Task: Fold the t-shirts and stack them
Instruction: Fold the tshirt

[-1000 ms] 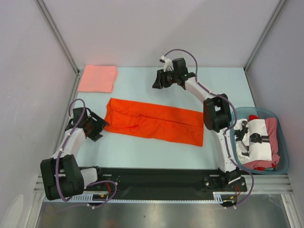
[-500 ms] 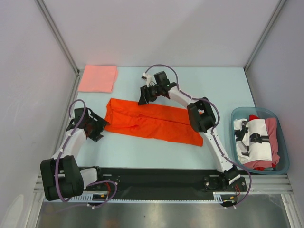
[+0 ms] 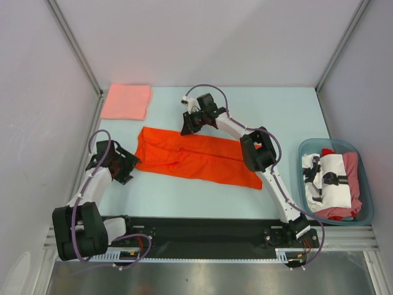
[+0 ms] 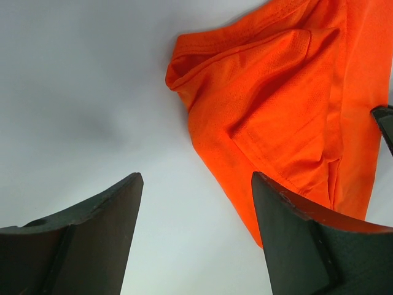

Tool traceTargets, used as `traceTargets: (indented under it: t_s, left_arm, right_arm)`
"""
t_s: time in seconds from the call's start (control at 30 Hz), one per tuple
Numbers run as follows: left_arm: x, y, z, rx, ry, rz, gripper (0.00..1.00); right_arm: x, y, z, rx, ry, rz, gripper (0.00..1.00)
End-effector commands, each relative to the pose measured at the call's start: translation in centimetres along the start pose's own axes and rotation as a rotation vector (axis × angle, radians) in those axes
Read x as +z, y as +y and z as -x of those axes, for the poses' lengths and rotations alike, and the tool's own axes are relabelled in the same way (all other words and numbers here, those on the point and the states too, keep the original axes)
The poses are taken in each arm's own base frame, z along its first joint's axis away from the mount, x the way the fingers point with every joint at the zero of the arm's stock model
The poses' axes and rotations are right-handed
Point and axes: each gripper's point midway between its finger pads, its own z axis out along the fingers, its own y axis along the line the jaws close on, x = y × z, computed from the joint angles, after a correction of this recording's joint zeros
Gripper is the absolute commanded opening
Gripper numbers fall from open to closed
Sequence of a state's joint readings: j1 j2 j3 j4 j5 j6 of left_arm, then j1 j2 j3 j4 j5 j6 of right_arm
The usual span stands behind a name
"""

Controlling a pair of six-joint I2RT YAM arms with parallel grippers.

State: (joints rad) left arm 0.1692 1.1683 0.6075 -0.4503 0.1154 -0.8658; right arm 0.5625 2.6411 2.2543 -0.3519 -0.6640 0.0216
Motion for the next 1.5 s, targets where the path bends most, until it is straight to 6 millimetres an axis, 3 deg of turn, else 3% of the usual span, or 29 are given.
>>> traceTargets:
  t_s: [0.0, 0.13, 0.27, 0.5, 0.6, 0.63, 0.73, 0.8, 0.97, 1.1, 1.23, 1.3, 1.47]
  left_arm:
    - [-0.3, -0.7, 0.7, -0.013, -0.034, -0.015, 0.77]
    - [-0.3, -1.2, 1.2, -0.014, -0.042, -0.02, 0.77]
    - [-0.3, -1.5, 1.6, -0.008, -0.045, -0.014, 0.76]
    - [-0.2, -2.2, 1.8, -0.01, -0.053, -0.01, 0.76]
    - [0.1, -2.7, 1.4, -0.007, -0.046, -0.015, 0.76]
    - [0.3, -3.1, 1.4, -0.004, -0.04, -0.017, 0.76]
    - [1.0, -4.8, 0.7, 0.03, -0.022, -0.036, 0.76]
    - [1.1, -7.0, 0.4, 0.067, -0.02, -0.073, 0.75]
    - [2.4, -10.7, -3.0, 0.169, 0.056, -0.105, 0.74]
    - [2.5, -14.0, -4.6, 0.247, 0.073, -0.156, 0.74]
    - [2.4, -16.6, -7.4, 0.337, 0.105, -0.216, 0.74]
    - [2.3, -17.7, -10.1, 0.379, 0.165, -0.269, 0.73]
    - [1.2, -20.6, -17.1, 0.471, 0.264, -0.412, 0.68]
  right_arm:
    - [0.4, -0.3, -1.1, 0.038, 0.033, -0.002, 0.15]
    - [0.5, -0.4, -1.9, 0.061, 0.058, 0.001, 0.0]
    - [-0.2, -1.8, -0.8, 0.097, 0.017, -0.049, 0.0]
    - [-4.5, -6.8, 2.1, 0.127, -0.091, -0.22, 0.0]
    - [-6.9, -10.0, 2.5, 0.177, -0.12, -0.292, 0.0]
    - [-8.2, -11.7, 2.6, 0.2, -0.137, -0.328, 0.0]
    - [-10.1, -14.6, 2.6, 0.253, -0.168, -0.406, 0.0]
    - [-12.0, -16.9, 2.6, 0.301, -0.197, -0.475, 0.0]
    - [-16.3, -21.7, 1.6, 0.435, -0.247, -0.651, 0.0]
    - [-20.0, -24.9, -1.2, 0.625, -0.259, -0.779, 0.0]
    - [-21.2, -25.0, -3.0, 0.701, -0.237, -0.787, 0.0]
    - [-21.9, -24.6, -2.9, 0.691, -0.226, -0.8, 0.0]
    - [-24.7, -23.1, -1.4, 0.578, -0.181, -0.834, 0.38]
